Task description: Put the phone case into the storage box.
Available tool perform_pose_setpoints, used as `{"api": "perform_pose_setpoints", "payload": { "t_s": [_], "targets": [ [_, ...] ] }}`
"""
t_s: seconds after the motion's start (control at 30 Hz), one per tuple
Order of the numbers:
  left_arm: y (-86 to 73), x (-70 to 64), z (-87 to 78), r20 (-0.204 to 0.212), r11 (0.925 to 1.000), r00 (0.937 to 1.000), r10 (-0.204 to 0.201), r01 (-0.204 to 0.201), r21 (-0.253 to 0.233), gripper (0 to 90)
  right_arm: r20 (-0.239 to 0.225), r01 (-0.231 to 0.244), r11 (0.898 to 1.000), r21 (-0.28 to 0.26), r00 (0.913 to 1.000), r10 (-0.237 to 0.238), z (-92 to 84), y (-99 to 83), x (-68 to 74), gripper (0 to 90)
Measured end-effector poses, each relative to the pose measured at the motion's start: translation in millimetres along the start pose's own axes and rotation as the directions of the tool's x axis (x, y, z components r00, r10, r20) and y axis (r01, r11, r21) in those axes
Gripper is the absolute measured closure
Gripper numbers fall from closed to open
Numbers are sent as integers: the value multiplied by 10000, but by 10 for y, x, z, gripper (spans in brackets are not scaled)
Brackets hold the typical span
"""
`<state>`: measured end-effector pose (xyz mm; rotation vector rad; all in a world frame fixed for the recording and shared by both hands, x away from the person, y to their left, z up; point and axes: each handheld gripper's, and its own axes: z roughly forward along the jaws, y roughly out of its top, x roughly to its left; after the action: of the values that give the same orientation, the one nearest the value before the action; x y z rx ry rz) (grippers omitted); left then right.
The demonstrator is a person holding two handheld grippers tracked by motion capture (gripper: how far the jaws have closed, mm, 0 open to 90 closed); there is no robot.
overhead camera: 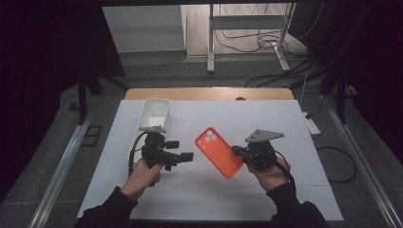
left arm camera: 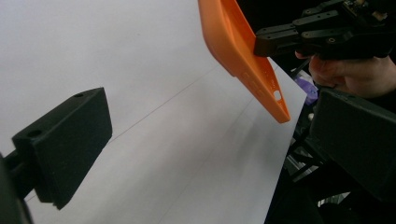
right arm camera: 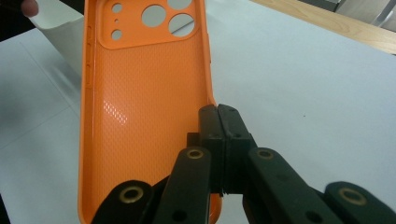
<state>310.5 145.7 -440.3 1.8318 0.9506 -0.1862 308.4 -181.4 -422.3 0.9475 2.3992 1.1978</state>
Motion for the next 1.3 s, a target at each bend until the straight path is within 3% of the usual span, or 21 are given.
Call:
{"api": "perform_pose_setpoints", "payload": {
  "t_s": [0.23, 0.43, 0.93, 1.3],
  "targets": [
    [40, -15, 109, 230, 9998, 9997, -17, 13, 206, 0, -26, 57, 10000, -30, 10000, -57, 14, 10, 43, 887],
    [68, -12, 193, 374, 9993, 9989, -277, 267, 249, 0, -77, 121, 9999, -75, 9999, -122, 23, 21, 73, 887],
    [124, -22, 344, 330, 9983, 9989, -346, 330, 488, 0, -179, 251, 9995, -204, 9995, -254, 57, 49, 167, 887],
    [124, -27, 424, 633, 9980, 9970, -450, 420, 479, 40, -173, 378, 9989, -281, 9991, -383, 69, 56, 212, 887]
  ]
}}
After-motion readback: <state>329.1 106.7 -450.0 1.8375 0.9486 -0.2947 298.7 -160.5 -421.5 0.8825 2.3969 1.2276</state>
